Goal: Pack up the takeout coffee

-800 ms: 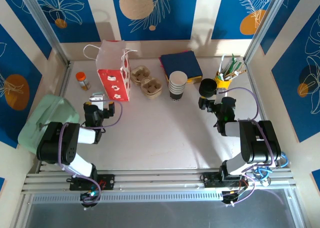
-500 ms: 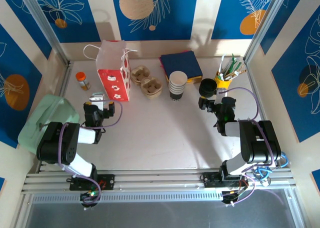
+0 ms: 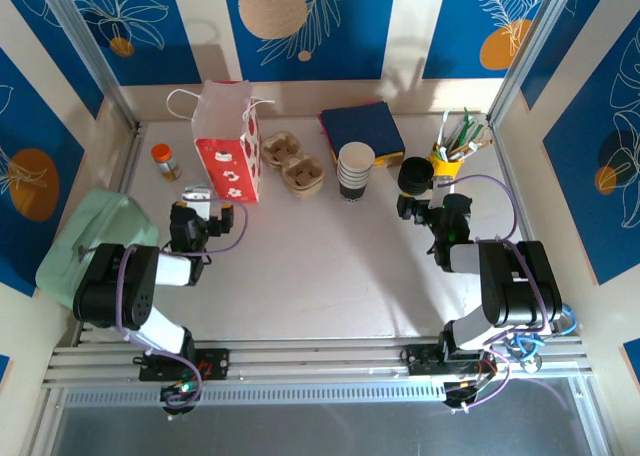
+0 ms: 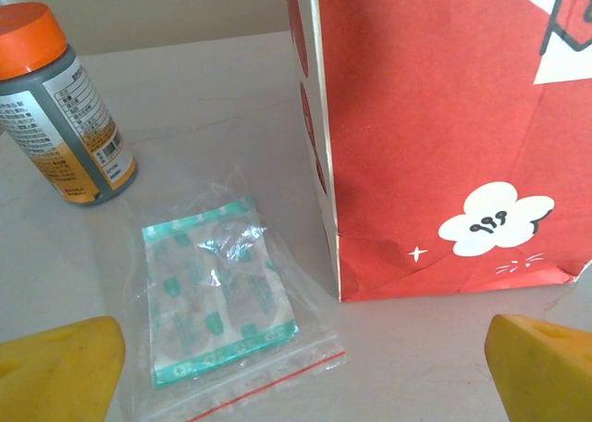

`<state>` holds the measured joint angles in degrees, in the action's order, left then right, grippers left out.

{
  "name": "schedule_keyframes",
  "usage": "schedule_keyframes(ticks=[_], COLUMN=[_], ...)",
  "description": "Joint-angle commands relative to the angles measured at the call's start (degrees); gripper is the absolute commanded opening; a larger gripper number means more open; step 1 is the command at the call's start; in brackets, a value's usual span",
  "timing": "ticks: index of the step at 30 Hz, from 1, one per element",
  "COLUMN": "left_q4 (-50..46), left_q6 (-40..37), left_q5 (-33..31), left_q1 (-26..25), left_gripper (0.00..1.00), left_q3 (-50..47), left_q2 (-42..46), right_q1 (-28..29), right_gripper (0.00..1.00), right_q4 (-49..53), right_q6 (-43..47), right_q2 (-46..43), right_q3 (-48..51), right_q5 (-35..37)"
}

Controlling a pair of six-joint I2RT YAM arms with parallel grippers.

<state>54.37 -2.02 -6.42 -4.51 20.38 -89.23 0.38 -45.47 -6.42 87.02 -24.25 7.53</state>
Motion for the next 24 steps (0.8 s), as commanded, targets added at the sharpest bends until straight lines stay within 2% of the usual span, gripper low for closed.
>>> schedule_keyframes(ticks=[1, 5, 9, 11, 13, 19, 22, 24], left_q4=[-0.23, 0.12, 0.64, -0.67, -6.34, -26.67, -41.67, -50.8], left_q6=[-0.62, -0.74, -2.8, -2.39, -0.61, 7.13, 17.15, 21.32], left_q5=[1.32, 1.5, 6.77, 4.61, 1.11, -5.59, -11.63, -13.42], left_q1=[0.12, 0.12, 0.03, -0.25, -0.29, -0.32, -0.32, -0.31], left_gripper=[0.99, 0.99, 0.99, 0.99, 0.99, 0.99, 0.99, 0.99], left_q3=[1.01, 0.81, -0.23, -1.23, -1.04, 2.22, 6.3, 9.15], left_q2=[-0.5, -0.42, 1.25, 5.15, 11.03, 28.85, 37.43, 41.38], right_q1=[0.14, 0.23, 0.45, 0.53, 0.41, -3.29, -5.71, -6.68], right_gripper=[0.99, 0.99, 0.99, 0.99, 0.99, 0.99, 0.99, 0.99], right_q4=[-1.32, -1.64, -3.87, -5.68, -3.68, 31.47, 46.86, 55.72], right_q6=[0.09, 0.17, 1.12, 1.16, 0.93, -8.92, -17.75, -22.52], right_q2=[0.16, 0.17, -0.65, -2.53, -6.23, -21.47, -27.65, -30.75], right_q3=[0.61, 0.83, 2.52, 4.37, 4.72, -6.17, -11.83, -15.95], right_q5=[0.42, 0.56, -0.93, -0.98, -1.2, -4.15, -7.18, -10.55])
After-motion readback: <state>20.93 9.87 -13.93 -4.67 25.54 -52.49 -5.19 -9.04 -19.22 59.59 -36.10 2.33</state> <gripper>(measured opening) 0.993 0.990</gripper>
